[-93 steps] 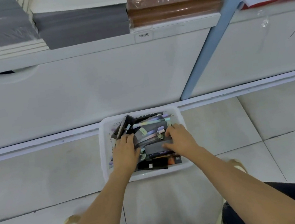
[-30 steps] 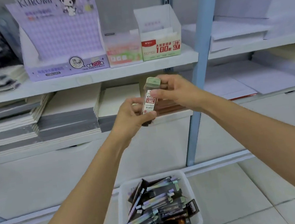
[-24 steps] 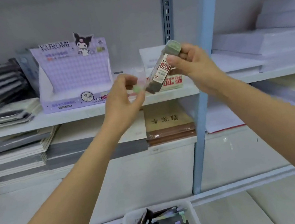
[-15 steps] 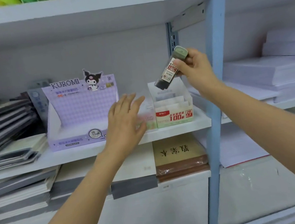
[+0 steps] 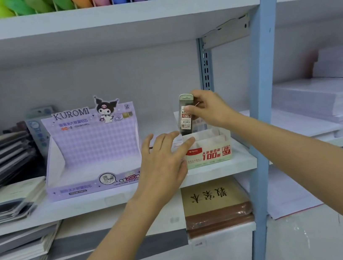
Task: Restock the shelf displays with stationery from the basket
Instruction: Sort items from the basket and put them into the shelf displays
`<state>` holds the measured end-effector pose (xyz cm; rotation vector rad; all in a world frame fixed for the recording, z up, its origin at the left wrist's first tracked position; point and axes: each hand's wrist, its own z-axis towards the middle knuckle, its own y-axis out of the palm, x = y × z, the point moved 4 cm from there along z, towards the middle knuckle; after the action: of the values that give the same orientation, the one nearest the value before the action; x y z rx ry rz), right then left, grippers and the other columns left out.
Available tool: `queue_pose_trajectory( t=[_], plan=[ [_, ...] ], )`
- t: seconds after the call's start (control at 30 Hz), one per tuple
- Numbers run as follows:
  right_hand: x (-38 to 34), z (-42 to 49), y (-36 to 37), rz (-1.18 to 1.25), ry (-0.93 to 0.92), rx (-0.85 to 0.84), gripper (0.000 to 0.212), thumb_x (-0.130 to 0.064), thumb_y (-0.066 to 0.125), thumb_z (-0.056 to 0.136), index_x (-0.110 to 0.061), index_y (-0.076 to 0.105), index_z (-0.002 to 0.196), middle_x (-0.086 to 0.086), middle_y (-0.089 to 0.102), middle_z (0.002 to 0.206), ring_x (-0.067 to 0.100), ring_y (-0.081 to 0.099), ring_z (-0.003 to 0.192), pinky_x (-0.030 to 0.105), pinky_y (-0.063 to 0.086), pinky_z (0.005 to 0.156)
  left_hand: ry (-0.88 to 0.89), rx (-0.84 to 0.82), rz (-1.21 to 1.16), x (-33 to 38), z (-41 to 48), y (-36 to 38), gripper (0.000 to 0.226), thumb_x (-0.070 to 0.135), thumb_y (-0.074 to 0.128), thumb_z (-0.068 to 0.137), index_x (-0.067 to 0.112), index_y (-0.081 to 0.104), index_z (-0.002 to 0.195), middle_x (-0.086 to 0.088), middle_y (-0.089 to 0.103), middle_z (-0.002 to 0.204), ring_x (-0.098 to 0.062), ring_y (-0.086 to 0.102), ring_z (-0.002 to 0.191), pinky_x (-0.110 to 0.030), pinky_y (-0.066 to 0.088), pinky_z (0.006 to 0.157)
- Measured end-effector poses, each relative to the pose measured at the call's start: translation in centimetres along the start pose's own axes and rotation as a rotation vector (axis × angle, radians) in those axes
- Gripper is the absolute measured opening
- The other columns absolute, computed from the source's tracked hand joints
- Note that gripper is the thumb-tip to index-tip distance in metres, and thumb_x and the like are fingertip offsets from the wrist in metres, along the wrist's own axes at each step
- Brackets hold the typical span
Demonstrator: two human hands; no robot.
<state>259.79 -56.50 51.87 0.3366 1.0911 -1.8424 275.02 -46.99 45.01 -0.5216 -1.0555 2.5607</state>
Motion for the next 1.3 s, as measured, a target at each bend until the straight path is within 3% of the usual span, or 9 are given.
queue_pose_trajectory(
  t=[0.37, 0.5, 0.67, 0.8, 0.9, 1.0, 1.07, 1.13, 1.3],
  plan=[
    [0.7, 0.4, 1.8, -0.156, -0.045, -0.056, 0.032, -0.010, 0.069, 0.087, -0.022, 0.056, 0.114, -0.007, 0.059, 0.091, 0.004, 0.062, 0.078, 0.014, 0.051, 0.064, -0.006, 0.019, -0.018, -0.1, 0.0, -0.1, 0.046, 0.023, 0.063, 0.089, 0.026, 0.056, 0.135, -0.011, 0.057, 0.131, -0.029, 0.051, 0.124, -0.053, 0.028, 0.110],
    [0.4, 0.7, 1.6, -0.358, -0.114, 0.065, 0.019, -0.017, 0.072, 0.085, -0.019, 0.068, 0.103, -0.003, 0.054, 0.096, 0.011, 0.056, 0.085, 0.023, 0.046, 0.077, 0.000, 0.046, -0.015, -0.2, 0.0, 0.2, 0.046, 0.022, 0.064, 0.088, 0.025, 0.057, 0.134, -0.011, 0.058, 0.129, -0.029, 0.052, 0.122, -0.053, 0.030, 0.108],
    [0.0, 0.0, 2.0, -0.512, -0.126, 0.020, 0.034, -0.026, 0.064, 0.091, -0.018, 0.064, 0.125, -0.003, 0.050, 0.103, 0.014, 0.053, 0.090, 0.030, 0.044, 0.084, 0.003, 0.037, 0.006, -0.1, -0.1, 0.5, 0.051, 0.026, 0.060, 0.090, 0.026, 0.050, 0.140, -0.011, 0.052, 0.137, -0.029, 0.045, 0.129, -0.052, 0.022, 0.113],
    [-1.0, -2.2, 1.4, -0.448, -0.129, 0.052, 0.038, -0.029, 0.055, 0.097, -0.018, 0.056, 0.133, 0.003, 0.055, 0.118, 0.013, 0.056, 0.098, 0.034, 0.046, 0.093, -0.016, 0.024, -0.038, 0.5, -1.1, 0.2, 0.063, 0.025, 0.059, 0.091, 0.025, 0.036, 0.149, -0.014, 0.029, 0.155, -0.033, 0.021, 0.145, -0.052, 0.007, 0.119],
    [-2.7, -5.6, 1.2, -0.326, -0.254, 0.210, 0.025, -0.023, 0.051, 0.098, -0.012, 0.067, 0.114, 0.001, 0.065, 0.103, 0.012, 0.061, 0.079, 0.034, 0.051, 0.079, -0.056, 0.123, -0.069, 1.0, -3.5, -0.3, 0.062, 0.018, 0.062, 0.085, 0.017, 0.044, 0.144, -0.018, 0.038, 0.146, -0.038, 0.031, 0.136, -0.050, 0.020, 0.113],
    [-3.1, -10.7, 3.2, -0.100, -0.317, 0.213, 0.024, -0.022, 0.049, 0.097, -0.009, 0.067, 0.089, -0.003, 0.064, 0.070, 0.009, 0.057, 0.054, 0.033, 0.048, 0.056, -0.077, 0.256, -0.128, 1.6, -7.7, 0.6, 0.037, 0.008, 0.063, 0.078, 0.007, 0.062, 0.115, -0.016, 0.057, 0.114, -0.034, 0.050, 0.103, -0.042, 0.037, 0.085],
    [-1.8, -14.6, 6.3, -0.037, -0.288, 0.099, 0.027, -0.022, 0.049, 0.097, -0.009, 0.066, 0.080, -0.002, 0.059, 0.060, 0.009, 0.053, 0.051, 0.032, 0.044, 0.053, -0.075, 0.136, -0.243, 2.2, -11.5, 3.3, 0.020, 0.006, 0.063, 0.079, 0.007, 0.063, 0.099, -0.011, 0.060, 0.095, -0.030, 0.054, 0.086, -0.040, 0.042, 0.070],
    [0.6, -18.9, 10.5, -0.077, -0.206, -0.095, 0.029, -0.022, 0.052, 0.097, -0.011, 0.066, 0.075, -0.006, 0.058, 0.058, 0.006, 0.052, 0.051, 0.028, 0.043, 0.054, -0.156, -0.173, -0.388, 2.8, -16.2, 7.4, 0.011, 0.009, 0.062, 0.083, 0.011, 0.063, 0.094, -0.006, 0.062, 0.088, -0.028, 0.058, 0.080, -0.038, 0.046, 0.064],
    [10.0, -30.2, 20.4, -0.199, 0.131, -0.695, 0.028, -0.025, 0.052, 0.098, -0.009, 0.069, 0.083, -0.005, 0.064, 0.067, 0.006, 0.059, 0.060, 0.032, 0.052, 0.066, -0.330, -0.925, -0.508, 5.0, -30.0, 16.8, 0.017, 0.024, 0.057, 0.092, 0.022, 0.067, 0.105, 0.002, 0.069, 0.100, -0.021, 0.062, 0.094, -0.029, 0.047, 0.076]
  ],
)
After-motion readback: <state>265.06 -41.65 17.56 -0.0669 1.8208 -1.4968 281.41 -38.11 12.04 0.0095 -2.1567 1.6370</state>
